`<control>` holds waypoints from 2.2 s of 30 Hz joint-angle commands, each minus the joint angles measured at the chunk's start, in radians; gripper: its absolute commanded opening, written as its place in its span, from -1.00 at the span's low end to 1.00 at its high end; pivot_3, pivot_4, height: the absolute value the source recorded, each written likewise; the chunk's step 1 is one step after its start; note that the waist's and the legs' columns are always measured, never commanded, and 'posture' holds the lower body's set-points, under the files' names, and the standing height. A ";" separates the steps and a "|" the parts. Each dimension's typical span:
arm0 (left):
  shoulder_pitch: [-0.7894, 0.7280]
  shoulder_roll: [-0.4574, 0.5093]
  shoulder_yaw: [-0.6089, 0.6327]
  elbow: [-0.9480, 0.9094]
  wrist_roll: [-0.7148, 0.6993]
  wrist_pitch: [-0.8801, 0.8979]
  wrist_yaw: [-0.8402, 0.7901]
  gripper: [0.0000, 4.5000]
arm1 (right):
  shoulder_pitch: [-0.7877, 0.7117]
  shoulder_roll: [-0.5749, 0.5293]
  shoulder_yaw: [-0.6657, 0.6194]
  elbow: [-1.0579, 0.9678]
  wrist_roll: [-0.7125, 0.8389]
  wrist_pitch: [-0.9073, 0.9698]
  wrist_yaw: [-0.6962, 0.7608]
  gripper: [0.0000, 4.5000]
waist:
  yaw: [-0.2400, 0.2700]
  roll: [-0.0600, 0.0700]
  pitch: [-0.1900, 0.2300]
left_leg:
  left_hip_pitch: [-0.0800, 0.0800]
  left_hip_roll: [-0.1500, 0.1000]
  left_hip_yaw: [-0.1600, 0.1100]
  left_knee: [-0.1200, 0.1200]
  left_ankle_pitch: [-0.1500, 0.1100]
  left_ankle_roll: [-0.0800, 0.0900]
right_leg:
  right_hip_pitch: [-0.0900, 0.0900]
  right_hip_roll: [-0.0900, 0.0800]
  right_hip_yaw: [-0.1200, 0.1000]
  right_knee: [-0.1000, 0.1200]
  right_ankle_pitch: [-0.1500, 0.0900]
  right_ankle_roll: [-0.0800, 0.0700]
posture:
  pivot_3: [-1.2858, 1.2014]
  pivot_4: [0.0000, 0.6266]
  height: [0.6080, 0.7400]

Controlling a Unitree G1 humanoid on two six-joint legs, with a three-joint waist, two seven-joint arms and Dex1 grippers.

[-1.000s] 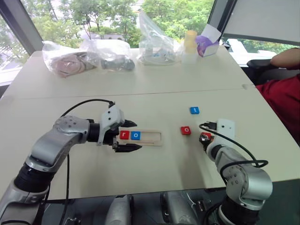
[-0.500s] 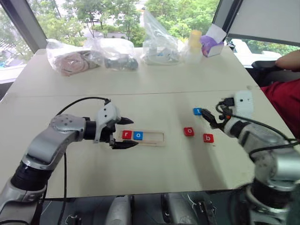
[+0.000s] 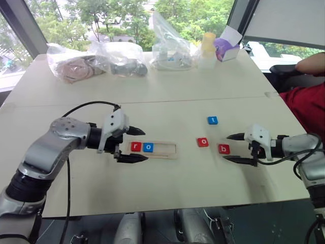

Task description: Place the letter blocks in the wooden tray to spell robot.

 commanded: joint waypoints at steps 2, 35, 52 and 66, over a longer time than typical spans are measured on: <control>0.026 0.023 0.055 -0.048 -0.012 0.004 0.029 1.00 | -0.063 0.014 0.016 0.083 -0.022 -0.067 -0.003 0.83 | 0.001 0.000 0.000 | 0.000 0.000 -0.001 0.000 0.000 0.000 | 0.000 0.000 0.000 0.000 0.000 0.000 | 0.03 -0.52 1.00; 0.173 0.178 0.265 0.075 -0.013 -0.035 0.030 1.00 | -0.284 0.347 0.321 -0.394 0.037 0.474 -0.252 -0.49 | 0.010 0.003 0.003 | 0.009 0.001 -0.004 -0.002 0.000 -0.001 | 0.007 -0.003 -0.001 0.002 -0.003 -0.005 | 0.03 -0.52 1.00; 0.242 0.142 0.283 0.000 -0.015 -0.021 0.128 1.00 | -0.349 0.420 0.448 -0.241 -0.113 0.429 -0.265 -0.49 | 0.003 0.002 0.002 | -0.003 0.001 -0.003 0.001 0.001 -0.002 | -0.005 -0.002 -0.001 0.004 0.001 0.000 | 0.03 -0.52 1.00; 0.242 0.142 0.279 0.012 0.006 -0.030 0.140 1.00 | -0.354 0.469 0.460 -0.241 -0.121 0.462 -0.249 -0.49 | -0.001 0.002 0.002 | -0.002 0.001 -0.003 0.001 0.001 -0.002 | -0.005 -0.002 -0.001 0.005 0.001 0.000 | 0.03 -0.52 1.00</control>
